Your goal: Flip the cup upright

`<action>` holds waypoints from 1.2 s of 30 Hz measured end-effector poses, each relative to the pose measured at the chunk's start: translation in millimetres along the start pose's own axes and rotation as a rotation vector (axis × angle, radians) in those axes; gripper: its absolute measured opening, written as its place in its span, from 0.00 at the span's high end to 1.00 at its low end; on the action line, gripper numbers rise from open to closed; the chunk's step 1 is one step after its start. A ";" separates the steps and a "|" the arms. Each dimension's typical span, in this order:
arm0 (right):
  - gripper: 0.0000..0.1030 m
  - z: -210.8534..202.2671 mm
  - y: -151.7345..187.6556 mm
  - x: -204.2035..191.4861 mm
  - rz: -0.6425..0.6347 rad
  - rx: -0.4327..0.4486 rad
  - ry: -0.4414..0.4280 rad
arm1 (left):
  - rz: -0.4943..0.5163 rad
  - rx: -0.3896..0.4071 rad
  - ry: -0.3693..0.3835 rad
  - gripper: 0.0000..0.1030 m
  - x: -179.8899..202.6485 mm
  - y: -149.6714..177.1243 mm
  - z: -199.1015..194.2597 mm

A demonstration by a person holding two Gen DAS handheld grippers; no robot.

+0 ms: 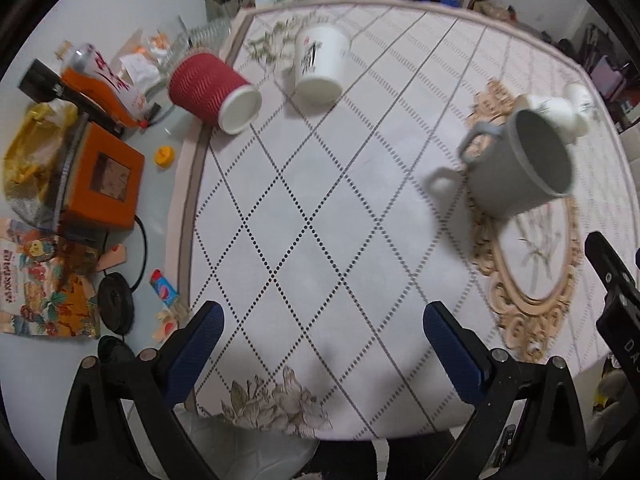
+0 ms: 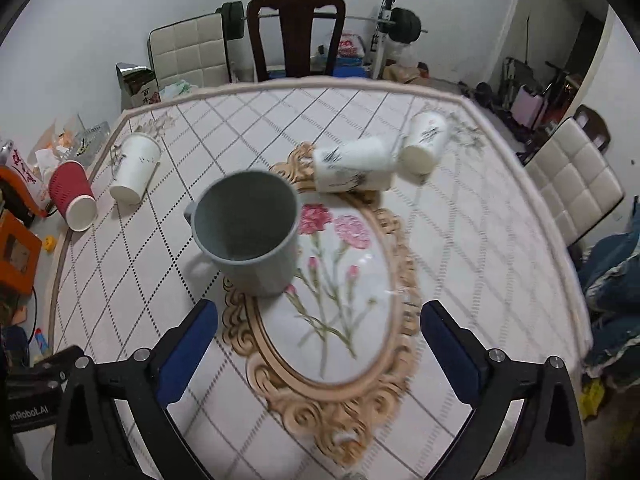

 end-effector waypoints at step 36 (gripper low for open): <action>0.00 -326.3 5.9 82.8 -0.034 0.266 -0.040 | -0.083 0.493 -0.003 0.01 4.1 88.3 -275.9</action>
Point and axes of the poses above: each gripper's, at about its wrist camera, not at the fingertips, and z roughly the way its jaws point, x to its right, y to its underside, the point moved 8 cm from there along z, roughly the way its jaws point, and after that the axes turned 4 degrees about y, right-handed, at the moved point
